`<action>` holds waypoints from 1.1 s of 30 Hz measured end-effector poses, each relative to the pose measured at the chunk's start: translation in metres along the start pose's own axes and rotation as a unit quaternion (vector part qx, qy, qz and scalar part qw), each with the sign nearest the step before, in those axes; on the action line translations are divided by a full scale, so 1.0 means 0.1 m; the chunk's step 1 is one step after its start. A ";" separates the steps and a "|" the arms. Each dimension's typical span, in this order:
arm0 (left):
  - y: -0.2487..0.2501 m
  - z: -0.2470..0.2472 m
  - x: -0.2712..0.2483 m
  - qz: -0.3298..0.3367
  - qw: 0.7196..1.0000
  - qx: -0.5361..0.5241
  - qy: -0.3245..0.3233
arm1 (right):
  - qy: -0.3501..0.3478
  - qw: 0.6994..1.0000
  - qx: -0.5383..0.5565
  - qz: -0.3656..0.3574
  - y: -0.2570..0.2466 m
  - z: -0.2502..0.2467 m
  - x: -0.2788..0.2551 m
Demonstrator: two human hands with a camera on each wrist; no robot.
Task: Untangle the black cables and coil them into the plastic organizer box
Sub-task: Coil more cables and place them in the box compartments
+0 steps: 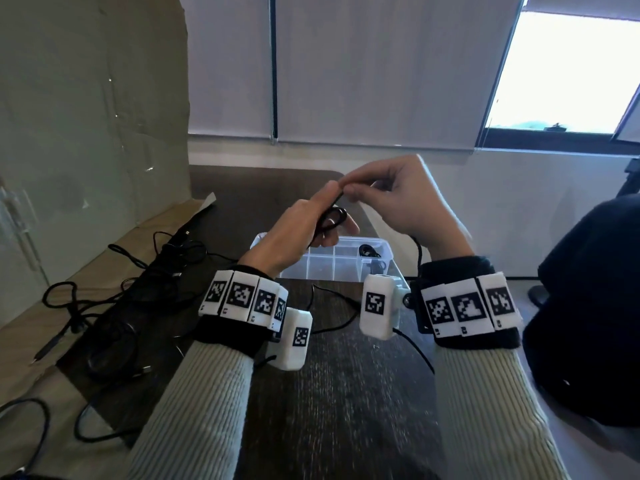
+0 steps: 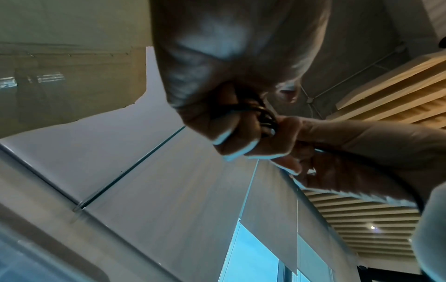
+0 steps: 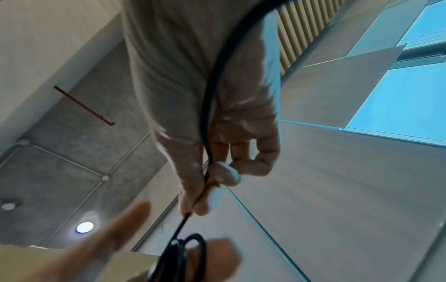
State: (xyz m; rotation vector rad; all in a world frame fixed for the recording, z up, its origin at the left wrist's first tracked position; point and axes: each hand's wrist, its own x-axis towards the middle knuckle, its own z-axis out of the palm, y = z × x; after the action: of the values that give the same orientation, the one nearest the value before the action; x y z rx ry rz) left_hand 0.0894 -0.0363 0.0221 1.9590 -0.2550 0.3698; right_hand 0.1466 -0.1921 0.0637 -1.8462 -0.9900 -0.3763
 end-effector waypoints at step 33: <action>-0.18 -0.20 0.06 0.072 0.953 0.063 0.289 | -0.262 0.964 -0.031 0.024 -0.12 0.16 -0.07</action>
State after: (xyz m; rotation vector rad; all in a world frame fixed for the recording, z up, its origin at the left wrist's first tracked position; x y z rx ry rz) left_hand 0.0988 -0.0112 0.0167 1.8677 0.0079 1.0520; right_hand 0.1302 -0.1794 0.0589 -2.0724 -1.2914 0.1262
